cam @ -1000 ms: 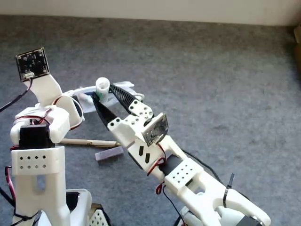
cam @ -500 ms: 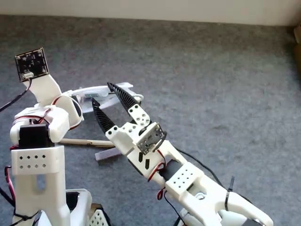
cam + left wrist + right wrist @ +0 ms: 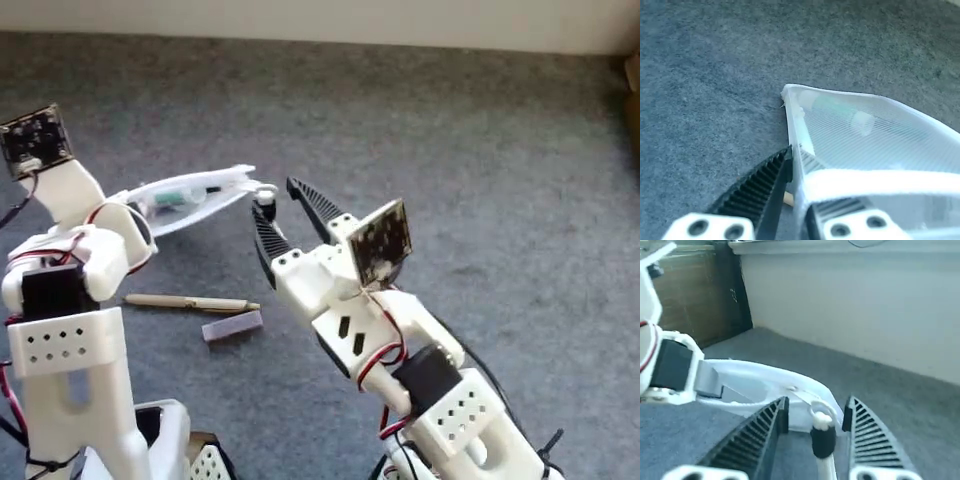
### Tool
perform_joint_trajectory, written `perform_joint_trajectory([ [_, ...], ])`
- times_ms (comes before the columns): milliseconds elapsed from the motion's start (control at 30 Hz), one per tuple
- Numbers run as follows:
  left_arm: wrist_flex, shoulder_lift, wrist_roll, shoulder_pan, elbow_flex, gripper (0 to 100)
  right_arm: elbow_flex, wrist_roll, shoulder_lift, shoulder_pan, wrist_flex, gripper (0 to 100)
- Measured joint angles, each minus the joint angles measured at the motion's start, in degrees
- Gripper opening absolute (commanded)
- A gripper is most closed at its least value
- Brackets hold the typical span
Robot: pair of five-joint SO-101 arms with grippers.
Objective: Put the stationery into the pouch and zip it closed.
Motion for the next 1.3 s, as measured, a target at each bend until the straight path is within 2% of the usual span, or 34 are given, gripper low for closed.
perform_joint_trajectory([
  [167, 0.0, 0.0, 0.0, -6.51, 0.0, 1, -6.51, -1.49, 6.68, 0.44, 12.13, 17.0],
  [500, 0.0, 0.0, 0.0, -14.59, 0.0, 1, -12.92, -1.49, 24.79, 0.44, 21.01, 17.0],
  [567, 0.0, 0.0, 0.0, -16.0, 0.0, 1, -14.07, -1.05, 27.25, -0.79, 23.38, 17.0],
  [667, 0.0, 0.0, 0.0, -17.93, 0.0, 1, -14.59, 3.52, 30.33, -5.1, 26.2, 17.0],
  [833, 0.0, 0.0, 0.0, -19.43, 0.0, 1, -14.68, 10.02, 36.31, -12.75, 26.73, 18.2],
  [967, 0.0, 0.0, 0.0, -19.34, 0.0, 1, -17.93, 12.04, 44.4, -16.35, 26.73, 25.3],
  [1300, 0.0, 0.0, 0.0, -19.96, 0.0, 1, -27.08, 15.82, 60.84, -19.6, 26.73, 25.6],
])
